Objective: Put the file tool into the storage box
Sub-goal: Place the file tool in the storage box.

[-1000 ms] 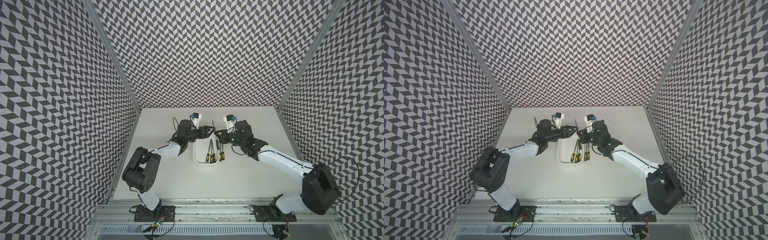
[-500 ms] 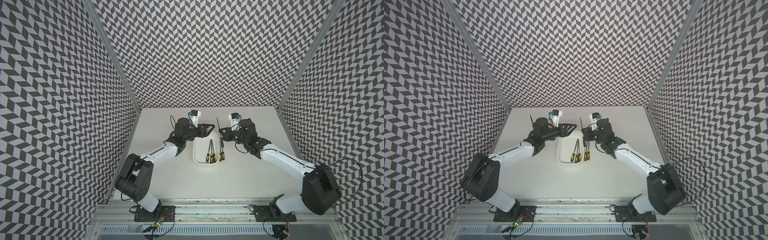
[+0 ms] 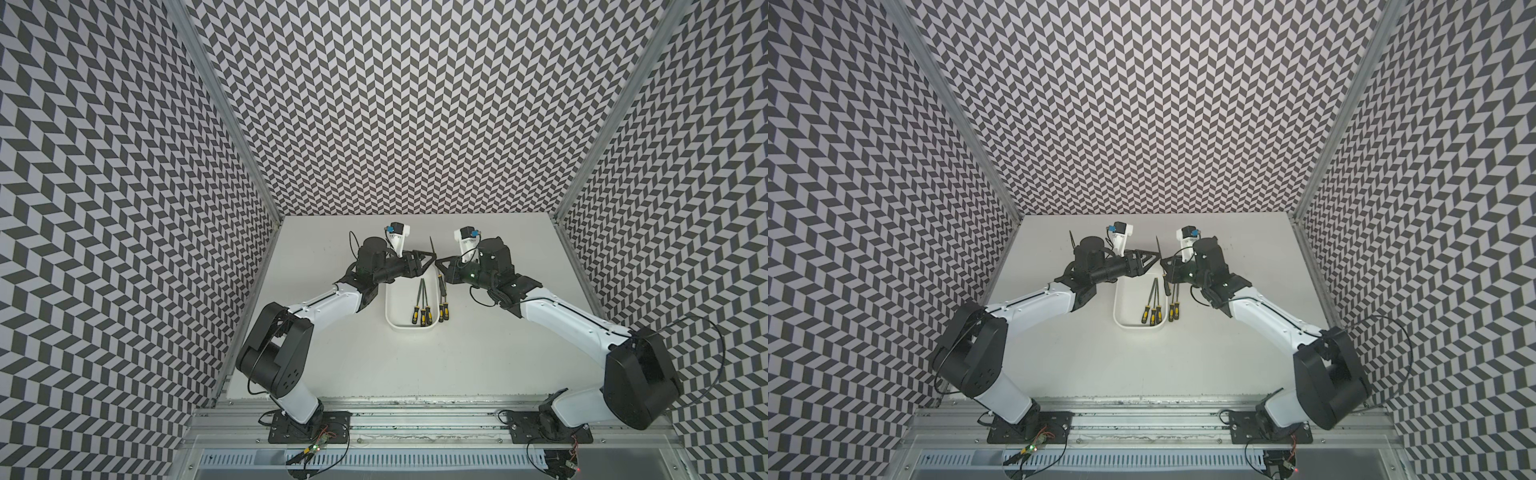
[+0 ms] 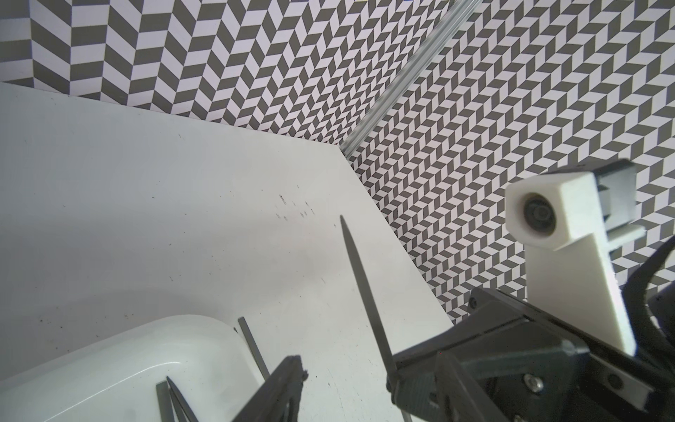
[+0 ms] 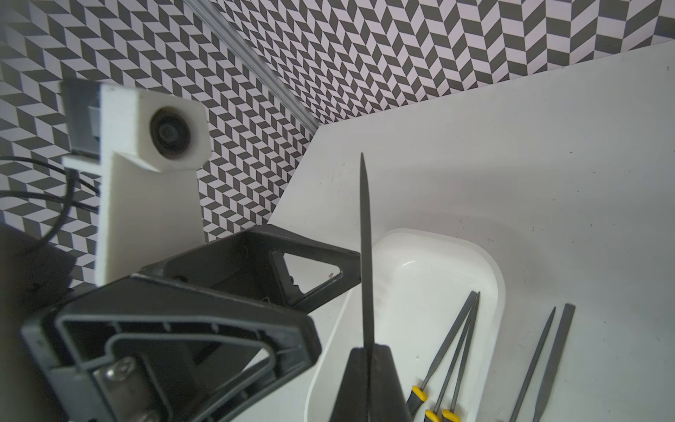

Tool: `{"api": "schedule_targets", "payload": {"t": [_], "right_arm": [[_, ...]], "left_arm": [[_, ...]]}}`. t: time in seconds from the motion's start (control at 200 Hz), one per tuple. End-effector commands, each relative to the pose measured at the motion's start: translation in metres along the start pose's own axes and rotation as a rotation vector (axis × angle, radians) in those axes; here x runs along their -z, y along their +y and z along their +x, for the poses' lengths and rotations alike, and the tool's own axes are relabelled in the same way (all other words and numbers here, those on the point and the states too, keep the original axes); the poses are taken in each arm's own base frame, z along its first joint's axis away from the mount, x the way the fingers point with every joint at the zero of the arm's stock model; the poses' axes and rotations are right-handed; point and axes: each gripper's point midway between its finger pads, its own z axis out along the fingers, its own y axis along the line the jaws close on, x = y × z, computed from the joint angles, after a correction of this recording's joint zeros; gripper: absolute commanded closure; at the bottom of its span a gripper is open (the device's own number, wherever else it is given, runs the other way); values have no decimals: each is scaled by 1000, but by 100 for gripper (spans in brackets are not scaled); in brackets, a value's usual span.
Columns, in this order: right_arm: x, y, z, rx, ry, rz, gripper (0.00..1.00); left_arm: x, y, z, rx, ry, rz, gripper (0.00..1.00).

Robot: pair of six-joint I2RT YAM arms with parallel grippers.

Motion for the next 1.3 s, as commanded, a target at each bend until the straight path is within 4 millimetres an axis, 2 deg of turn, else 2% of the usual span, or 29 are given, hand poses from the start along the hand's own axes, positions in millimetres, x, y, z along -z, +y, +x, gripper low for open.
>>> {"api": "schedule_targets", "payload": {"t": [0.0, 0.05, 0.12, 0.185, 0.356, 0.536, 0.706, 0.781, 1.027, 1.142, 1.297], "right_arm": [[-1, 14, -15, 13, -43, -51, 100], [-1, 14, -15, 15, -45, -53, 100], [-1, 15, -15, 13, -45, -55, 100], [0, 16, -16, 15, -48, -57, 100], [-1, 16, -18, 18, -52, -51, 100], [-2, 16, -19, 18, -53, -52, 100], [0, 17, -20, 22, -58, -54, 100], [2, 17, -22, 23, -67, -48, 94], [4, 10, -21, 19, -67, -5, 58], [10, 0, -24, 3, -89, 66, 55], [35, -16, -41, -21, -196, 196, 52]], "left_arm": [[-4, -12, -11, -35, -26, 40, 40], [-5, -12, -11, -36, -27, 40, 45], [-7, -12, -9, -40, -24, 51, 62], [-10, -15, -7, -42, -13, 68, 71], [-15, -20, -3, -58, 2, 77, 80], [-14, -20, -2, -65, 3, 78, 83], [-14, -17, -1, -78, 19, 58, 96], [-15, -15, -1, -87, 18, 43, 100], [-15, -6, 1, -80, 27, 9, 100], [-8, 9, -2, -66, 25, -46, 100], [2, 37, 4, -25, 28, -150, 100]]}}
